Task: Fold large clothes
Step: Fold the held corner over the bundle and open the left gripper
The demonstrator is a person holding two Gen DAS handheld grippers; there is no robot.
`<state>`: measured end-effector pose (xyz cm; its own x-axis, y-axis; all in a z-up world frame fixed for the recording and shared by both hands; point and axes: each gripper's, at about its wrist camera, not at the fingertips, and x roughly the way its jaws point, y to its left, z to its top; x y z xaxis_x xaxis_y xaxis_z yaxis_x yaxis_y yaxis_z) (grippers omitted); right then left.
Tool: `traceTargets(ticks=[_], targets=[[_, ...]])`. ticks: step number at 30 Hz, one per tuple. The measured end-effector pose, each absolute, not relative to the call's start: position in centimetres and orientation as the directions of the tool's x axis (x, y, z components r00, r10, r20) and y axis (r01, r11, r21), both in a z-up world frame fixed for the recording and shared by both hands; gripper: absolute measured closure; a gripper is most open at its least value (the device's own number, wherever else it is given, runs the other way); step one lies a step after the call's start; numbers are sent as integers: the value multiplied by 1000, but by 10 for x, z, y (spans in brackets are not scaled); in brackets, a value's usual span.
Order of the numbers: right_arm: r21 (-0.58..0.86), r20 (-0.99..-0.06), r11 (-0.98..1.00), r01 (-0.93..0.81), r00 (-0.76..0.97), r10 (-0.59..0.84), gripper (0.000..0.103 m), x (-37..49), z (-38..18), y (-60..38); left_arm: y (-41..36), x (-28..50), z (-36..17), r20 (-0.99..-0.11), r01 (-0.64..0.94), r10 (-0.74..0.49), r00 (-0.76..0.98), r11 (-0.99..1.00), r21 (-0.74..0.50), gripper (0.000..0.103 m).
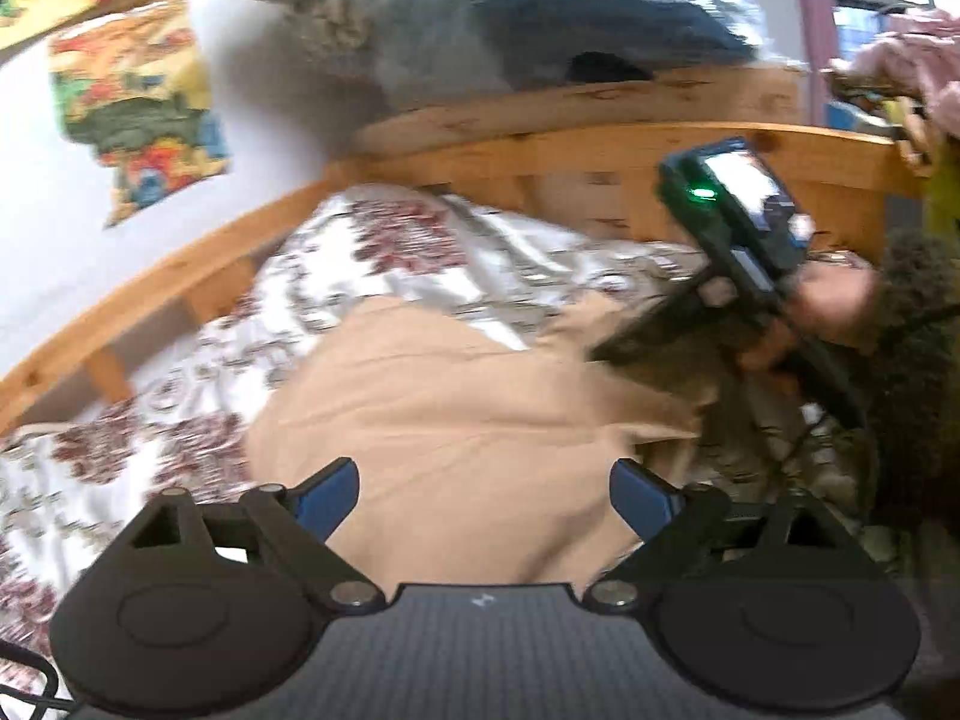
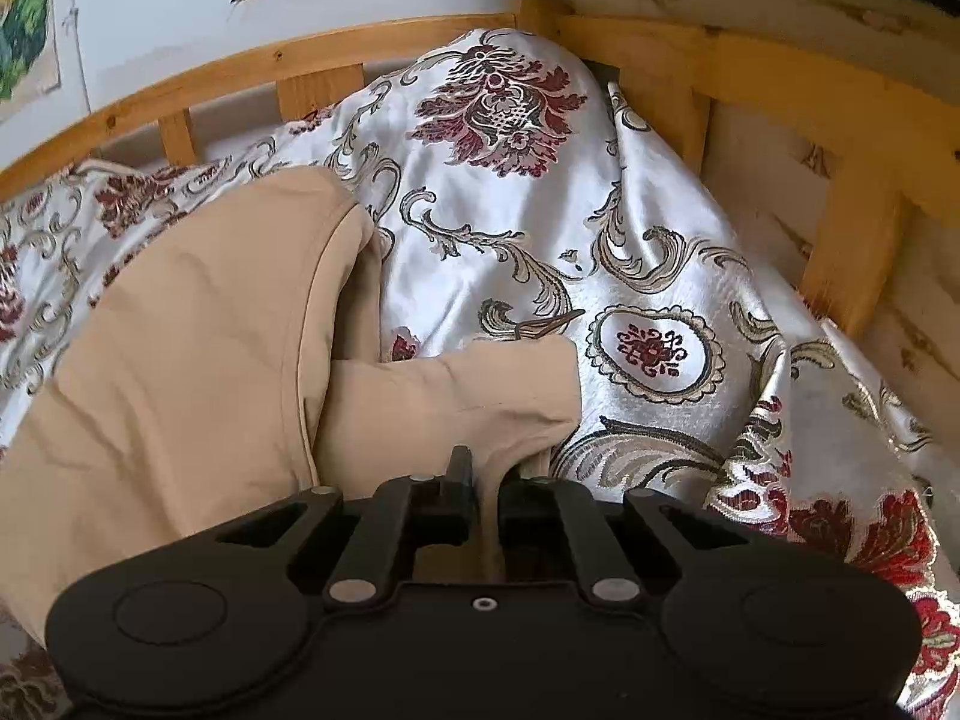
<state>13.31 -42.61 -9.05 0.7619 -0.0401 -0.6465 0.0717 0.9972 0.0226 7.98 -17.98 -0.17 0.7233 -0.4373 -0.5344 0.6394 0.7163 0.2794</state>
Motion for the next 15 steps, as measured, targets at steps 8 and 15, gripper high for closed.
traceTargets(ticks=[8,15], targets=[[-23,-628,996,87,774,-82,88,129,-86,-417,-156,102,-8,-556,446,-248,794,859,253,4],[-40,-565,993,114,817,-116,71,125,-76,-416,-142,130,-18,-643,389,-243,726,916,92,8]])
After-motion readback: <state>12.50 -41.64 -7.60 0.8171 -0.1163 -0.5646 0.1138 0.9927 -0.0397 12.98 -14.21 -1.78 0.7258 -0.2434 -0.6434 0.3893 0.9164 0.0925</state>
